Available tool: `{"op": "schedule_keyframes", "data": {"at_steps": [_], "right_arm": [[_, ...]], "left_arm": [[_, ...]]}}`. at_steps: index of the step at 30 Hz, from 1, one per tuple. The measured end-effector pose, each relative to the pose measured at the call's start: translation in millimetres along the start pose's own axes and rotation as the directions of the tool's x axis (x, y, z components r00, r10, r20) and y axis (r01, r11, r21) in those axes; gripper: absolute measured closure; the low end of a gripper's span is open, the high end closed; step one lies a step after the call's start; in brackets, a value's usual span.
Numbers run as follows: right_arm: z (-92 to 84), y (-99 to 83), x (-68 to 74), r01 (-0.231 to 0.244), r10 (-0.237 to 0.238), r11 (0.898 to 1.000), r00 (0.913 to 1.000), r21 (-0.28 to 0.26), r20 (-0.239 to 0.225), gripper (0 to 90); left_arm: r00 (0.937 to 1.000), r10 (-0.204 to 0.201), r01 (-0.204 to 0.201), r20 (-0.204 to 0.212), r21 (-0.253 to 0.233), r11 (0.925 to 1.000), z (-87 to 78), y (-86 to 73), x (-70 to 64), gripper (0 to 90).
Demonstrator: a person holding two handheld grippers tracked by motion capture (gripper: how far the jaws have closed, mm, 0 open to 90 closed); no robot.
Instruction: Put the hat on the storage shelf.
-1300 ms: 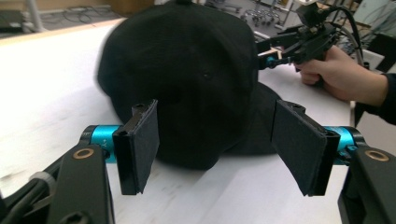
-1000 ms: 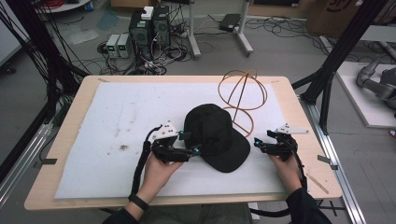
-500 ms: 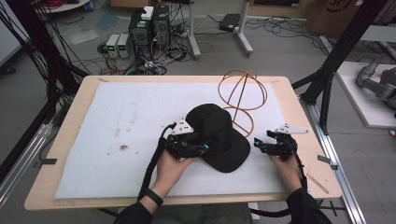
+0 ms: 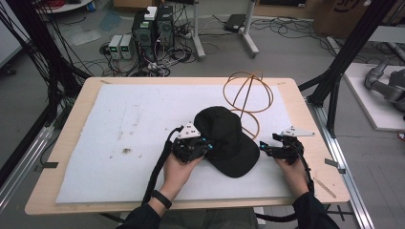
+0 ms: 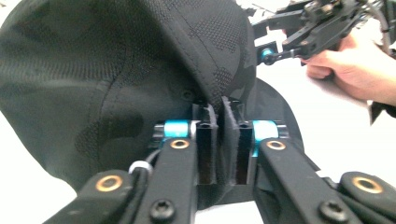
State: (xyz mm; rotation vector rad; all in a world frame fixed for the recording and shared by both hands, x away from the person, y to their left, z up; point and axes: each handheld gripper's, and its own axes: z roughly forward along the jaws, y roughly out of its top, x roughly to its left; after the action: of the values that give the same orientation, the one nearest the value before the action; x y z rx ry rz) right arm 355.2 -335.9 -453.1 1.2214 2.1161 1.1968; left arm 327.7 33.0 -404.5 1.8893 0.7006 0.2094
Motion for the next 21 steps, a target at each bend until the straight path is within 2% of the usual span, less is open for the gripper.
{"op": "schedule_keyframes", "data": {"at_steps": [2,5,12,13,15,18,21], "right_arm": [[0.0,0.1,-0.1,0.002,-0.002,1.0,1.0,-0.001,0.0,28.3],[0.0,0.1,-0.1,0.003,-0.003,1.0,1.0,0.0,0.0,28.3],[-0.1,0.0,-0.3,0.0,0.0,1.0,1.0,0.0,-0.002,28.3],[-0.1,0.0,-0.1,0.001,-0.001,1.0,1.0,0.0,-0.001,28.3],[0.1,0.1,-0.1,0.002,-0.002,1.0,1.0,0.0,0.0,28.3],[0.2,0.2,-0.2,0.001,-0.001,1.0,1.0,0.003,0.003,28.3],[0.4,0.2,-0.2,-0.001,0.001,1.0,1.0,0.005,0.002,28.3]], "left_arm": [[0.9997,0.01,-0.01,0.022,-0.016,0.9998,-4.2,0.2,-0.8,86.3],[0.9995,0.026,-0.026,0.019,-0.026,0.9993,-12.1,1.4,-1.8,86.9],[0.9988,0.032,-0.034,-0.037,-0.075,0.9966,-49.5,7.3,7.3,87.1],[0.9982,0.032,-0.037,-0.051,-0.102,0.9941,-62.1,10.6,11.0,87.2],[0.9979,0.033,-0.039,-0.055,-0.116,0.9924,-68.5,12.5,12.7,87.2],[0.9977,0.025,-0.036,-0.063,-0.168,0.9852,-86.5,19.3,15.4,87.2],[0.9979,0.035,-0.046,-0.054,-0.214,0.9758,-103.1,28.1,15.5,87.3]]}}
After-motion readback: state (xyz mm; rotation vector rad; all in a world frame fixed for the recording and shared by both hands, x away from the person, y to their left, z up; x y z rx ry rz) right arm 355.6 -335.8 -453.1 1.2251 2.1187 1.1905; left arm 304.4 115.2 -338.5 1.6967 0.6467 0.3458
